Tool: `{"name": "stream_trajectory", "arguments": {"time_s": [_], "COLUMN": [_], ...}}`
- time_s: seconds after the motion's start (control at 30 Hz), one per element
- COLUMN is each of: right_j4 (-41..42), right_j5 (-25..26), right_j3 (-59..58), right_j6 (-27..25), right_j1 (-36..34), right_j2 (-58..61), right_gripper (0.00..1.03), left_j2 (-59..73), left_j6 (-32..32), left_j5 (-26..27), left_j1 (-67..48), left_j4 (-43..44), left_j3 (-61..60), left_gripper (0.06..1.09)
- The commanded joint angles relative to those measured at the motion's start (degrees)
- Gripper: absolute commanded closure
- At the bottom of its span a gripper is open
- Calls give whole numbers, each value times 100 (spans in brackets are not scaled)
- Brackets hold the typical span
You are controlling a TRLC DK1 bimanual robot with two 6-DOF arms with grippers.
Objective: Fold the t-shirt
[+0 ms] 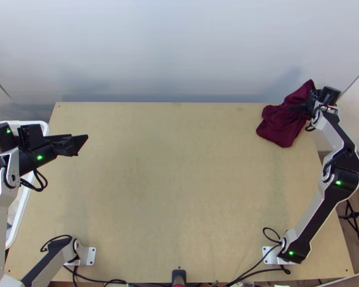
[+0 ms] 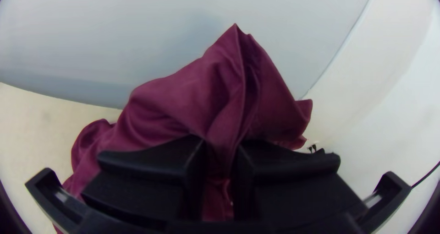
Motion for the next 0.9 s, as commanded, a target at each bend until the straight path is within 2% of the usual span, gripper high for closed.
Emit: {"name": "stream_trajectory", "arguments": {"time_s": [0.0,0.07,0.1,0.13,0.17,0.2,0.23,0.33,0.53,0.7,0.8,0.83,0.87], "right_j4": [-176,-379,-396,-405,-396,-396,-466,-713,-862,-1504,-1917,-2031,-2128], "right_j5": [-253,-279,-279,-279,-279,-279,-297,-543,-938,-1492,-1598,-1598,-1598], "right_j3": [174,51,-54,-186,-371,-485,-555,-1004,-2533,-3482,-3781,-3807,-3816], "right_j6": [131,201,237,325,430,500,659,1080,1581,1740,1740,1766,1810], "right_j1": [73,73,64,47,20,3,-15,-120,-208,-261,90,214,363], "right_j2": [300,265,229,159,45,-52,-157,-746,-2504,-3928,-4464,-4543,-4552], "right_gripper": [100,100,95,76,49,16,2,3,3,3,4,7,15], "left_j2": [-294,-311,-338,-346,-373,-373,-382,-417,-593,-795,-918,-962,-1023], "left_j6": [22,22,22,22,22,13,-4,-22,-154,-154,-145,-145,-136], "left_j5": [0,0,0,9,9,9,9,9,18,18,9,9,9], "left_j1": [80,80,80,80,72,72,72,10,-51,-34,-7,-7,-7], "left_j4": [-93,-137,-146,-155,-155,-155,-163,-172,-172,-199,-199,-207,-207], "left_j3": [-205,-205,-205,-205,-197,-205,-205,-205,-223,-425,-566,-610,-654], "left_gripper": [10,10,10,10,10,10,10,10,10,10,10,10,10]}}
